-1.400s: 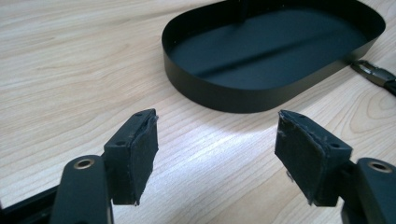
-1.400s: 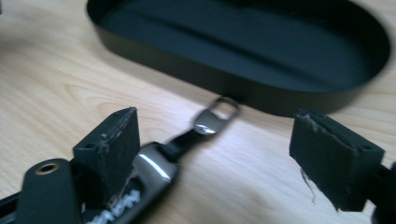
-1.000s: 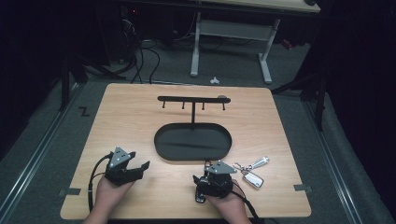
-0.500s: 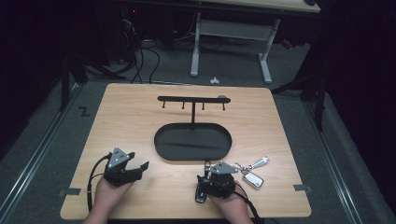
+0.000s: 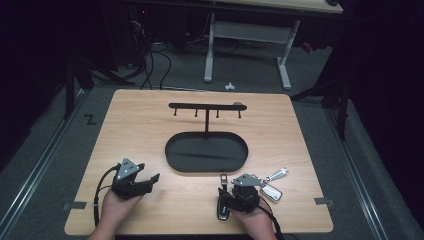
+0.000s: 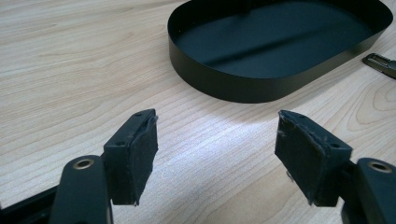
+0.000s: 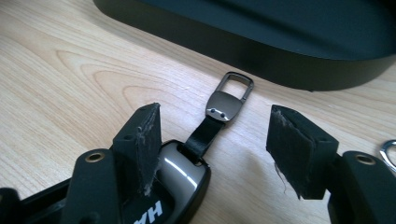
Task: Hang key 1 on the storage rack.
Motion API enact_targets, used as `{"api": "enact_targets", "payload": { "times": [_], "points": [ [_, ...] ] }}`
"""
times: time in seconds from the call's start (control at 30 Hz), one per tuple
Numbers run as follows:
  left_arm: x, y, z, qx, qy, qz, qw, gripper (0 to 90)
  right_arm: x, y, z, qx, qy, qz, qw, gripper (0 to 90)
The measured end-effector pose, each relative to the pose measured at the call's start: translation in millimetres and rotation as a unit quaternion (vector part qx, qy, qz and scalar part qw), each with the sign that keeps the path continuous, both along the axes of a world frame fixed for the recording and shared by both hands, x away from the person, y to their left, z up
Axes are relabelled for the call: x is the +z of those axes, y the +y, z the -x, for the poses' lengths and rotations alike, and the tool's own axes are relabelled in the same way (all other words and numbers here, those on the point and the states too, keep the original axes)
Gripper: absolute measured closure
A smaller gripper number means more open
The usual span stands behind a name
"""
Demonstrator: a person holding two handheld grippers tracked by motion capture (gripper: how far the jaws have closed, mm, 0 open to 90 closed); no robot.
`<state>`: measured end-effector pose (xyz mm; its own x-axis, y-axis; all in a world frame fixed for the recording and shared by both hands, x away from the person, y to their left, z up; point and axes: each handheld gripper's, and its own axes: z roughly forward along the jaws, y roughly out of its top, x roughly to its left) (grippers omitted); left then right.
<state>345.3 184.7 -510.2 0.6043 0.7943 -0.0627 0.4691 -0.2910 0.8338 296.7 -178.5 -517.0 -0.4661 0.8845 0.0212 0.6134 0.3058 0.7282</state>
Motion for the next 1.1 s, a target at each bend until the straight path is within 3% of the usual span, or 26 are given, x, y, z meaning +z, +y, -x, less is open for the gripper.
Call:
{"api": "enact_targets", "payload": {
  "times": [0.2,0.43,0.6,0.8,1.1],
  "points": [
    [0.8,1.9,0.2,0.002,-0.001,0.000,1.0000,30.3,1.8,-12.7,1.5,-0.003,0.004,-0.001,1.0000,45.6],
    [0.4,1.1,-0.5,-0.001,0.001,-0.001,1.0000,30.4,3.5,-27.1,-0.7,-0.010,0.013,-0.011,0.9998,48.2],
    [-0.2,-0.7,-1.2,-0.005,0.003,-0.003,1.0000,30.4,7.3,-14.0,2.0,0.004,0.003,-0.023,0.9997,44.3],
    [-0.9,-0.2,-1.2,-0.005,0.005,-0.002,1.0000,30.4,0.9,5.2,1.7,0.028,0.019,-0.016,0.9993,42.1],
    [-0.7,-0.8,-1.6,-0.008,0.005,-0.004,0.9999,30.3,-2.3,0.1,4.4,0.030,0.039,-0.004,0.9988,42.5]
  ]
}}
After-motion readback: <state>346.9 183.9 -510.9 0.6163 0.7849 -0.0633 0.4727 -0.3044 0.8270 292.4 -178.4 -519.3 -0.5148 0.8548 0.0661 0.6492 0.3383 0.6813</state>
